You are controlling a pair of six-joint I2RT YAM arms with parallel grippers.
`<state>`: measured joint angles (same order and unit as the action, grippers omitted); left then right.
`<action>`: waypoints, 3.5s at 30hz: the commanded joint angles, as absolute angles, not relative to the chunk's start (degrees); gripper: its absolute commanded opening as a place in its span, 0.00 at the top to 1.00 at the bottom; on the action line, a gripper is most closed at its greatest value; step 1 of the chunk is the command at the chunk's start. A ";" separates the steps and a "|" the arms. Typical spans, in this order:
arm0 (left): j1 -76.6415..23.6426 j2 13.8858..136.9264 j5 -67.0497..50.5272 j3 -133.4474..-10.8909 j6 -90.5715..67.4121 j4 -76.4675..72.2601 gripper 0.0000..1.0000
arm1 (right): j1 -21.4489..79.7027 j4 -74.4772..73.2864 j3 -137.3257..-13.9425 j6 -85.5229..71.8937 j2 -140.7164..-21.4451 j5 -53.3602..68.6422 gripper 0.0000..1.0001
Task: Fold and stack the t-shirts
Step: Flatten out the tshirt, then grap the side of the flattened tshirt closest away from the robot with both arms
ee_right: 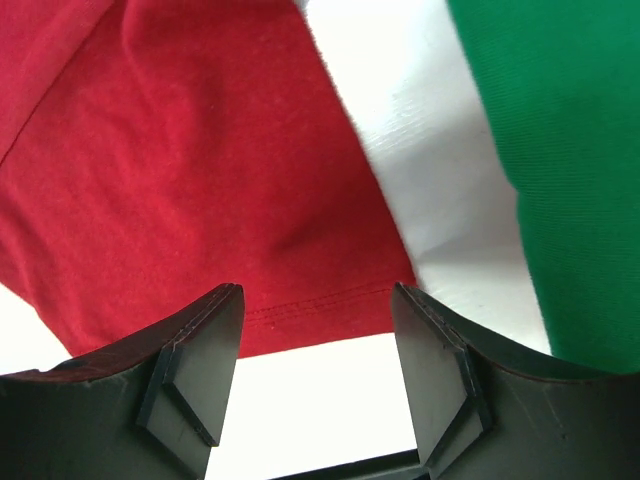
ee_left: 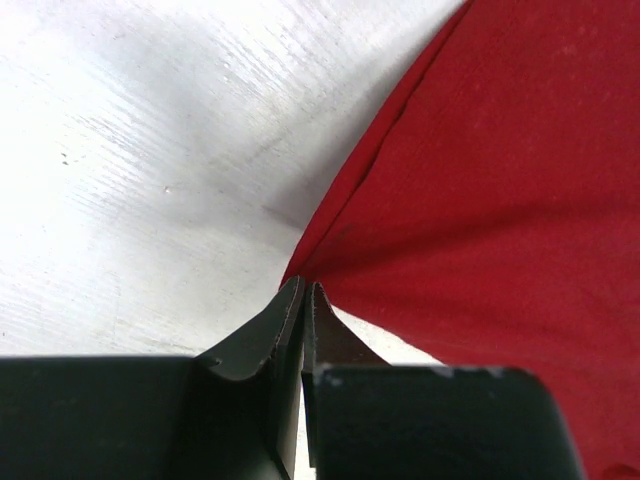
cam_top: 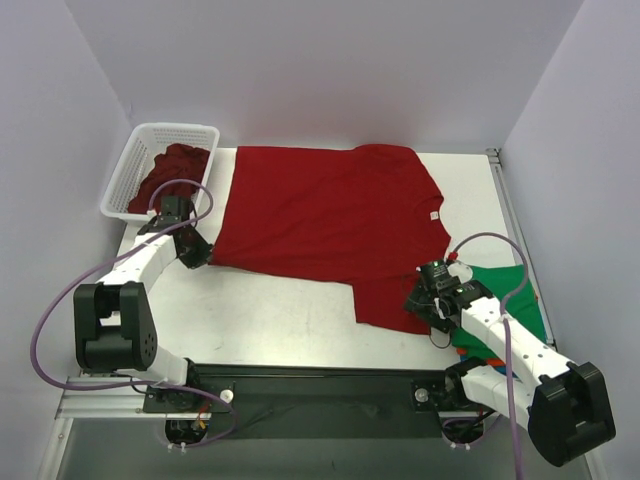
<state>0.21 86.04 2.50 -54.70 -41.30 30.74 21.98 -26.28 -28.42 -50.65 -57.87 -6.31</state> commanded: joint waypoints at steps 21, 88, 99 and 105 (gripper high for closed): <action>1.58 81.13 0.52 -49.67 -41.66 28.65 0.94 | 22.76 -33.38 -27.33 -54.84 -53.72 -7.56 1.00; -12.48 53.88 10.90 -25.05 -52.29 20.13 0.54 | 22.85 -51.77 -47.72 -49.39 -38.76 -6.33 1.00; -12.48 55.46 11.25 -24.00 -52.65 18.46 0.54 | 22.94 -51.94 -47.99 -49.31 -38.93 -6.42 1.00; -12.48 59.32 13.97 -23.82 -52.56 16.00 0.58 | 22.94 -51.94 -49.13 -48.78 -40.08 -6.42 1.00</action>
